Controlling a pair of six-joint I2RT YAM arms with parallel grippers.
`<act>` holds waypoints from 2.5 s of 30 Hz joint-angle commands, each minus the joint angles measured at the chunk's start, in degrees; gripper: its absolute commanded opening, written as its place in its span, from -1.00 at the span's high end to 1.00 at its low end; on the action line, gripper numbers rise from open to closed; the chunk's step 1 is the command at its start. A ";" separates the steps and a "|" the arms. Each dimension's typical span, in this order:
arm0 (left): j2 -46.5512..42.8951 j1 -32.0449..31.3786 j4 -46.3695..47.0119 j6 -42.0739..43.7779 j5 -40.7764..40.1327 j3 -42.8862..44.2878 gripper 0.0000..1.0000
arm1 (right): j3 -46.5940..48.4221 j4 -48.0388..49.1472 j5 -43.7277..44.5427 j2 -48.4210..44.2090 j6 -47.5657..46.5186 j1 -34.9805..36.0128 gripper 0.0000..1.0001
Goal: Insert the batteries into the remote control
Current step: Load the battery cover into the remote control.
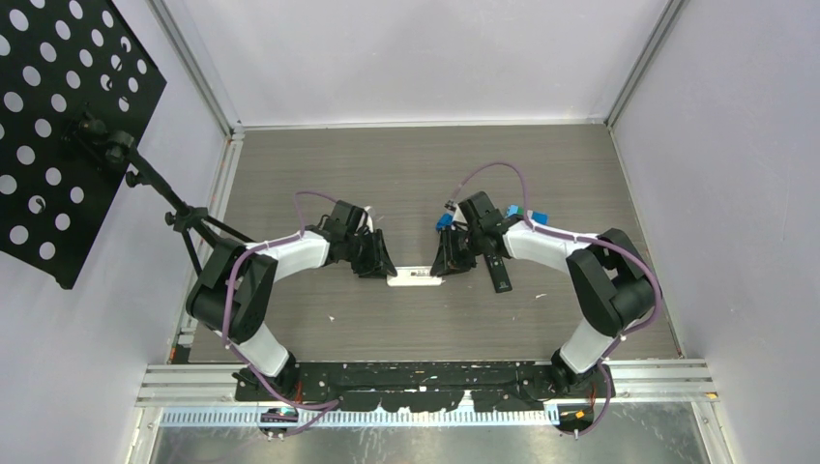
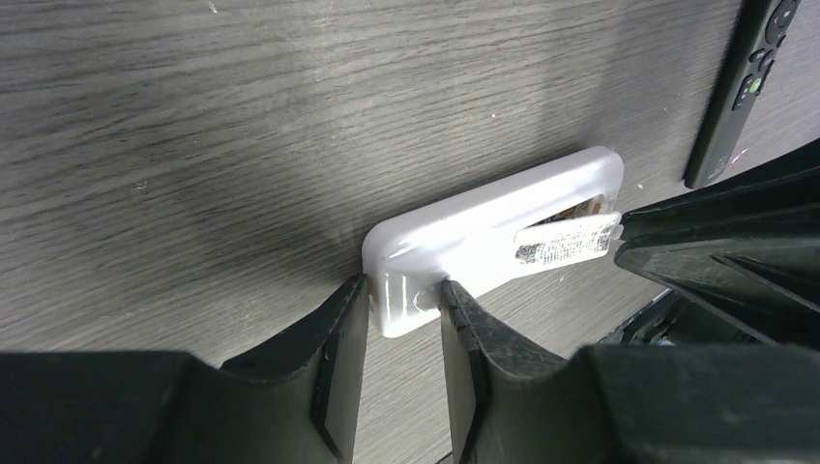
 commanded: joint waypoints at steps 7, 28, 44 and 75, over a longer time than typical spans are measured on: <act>0.51 -0.24 0.32 1.38 -1.84 1.57 0.30 | 2.09 3.18 0.58 1.77 0.94 0.66 0.69; 0.12 -0.24 -0.10 1.60 -2.37 1.58 0.30 | 2.04 0.77 3.88 -0.50 1.61 0.75 0.27; 0.46 -0.24 0.17 1.34 -2.51 1.49 0.30 | 2.53 3.15 -0.24 -0.87 2.80 1.42 0.50; -21.92 -0.07 -12.35 2.53 -25.39 4.15 -0.73 | 12.12 -9.46 15.66 -0.07 -31.28 10.62 -0.54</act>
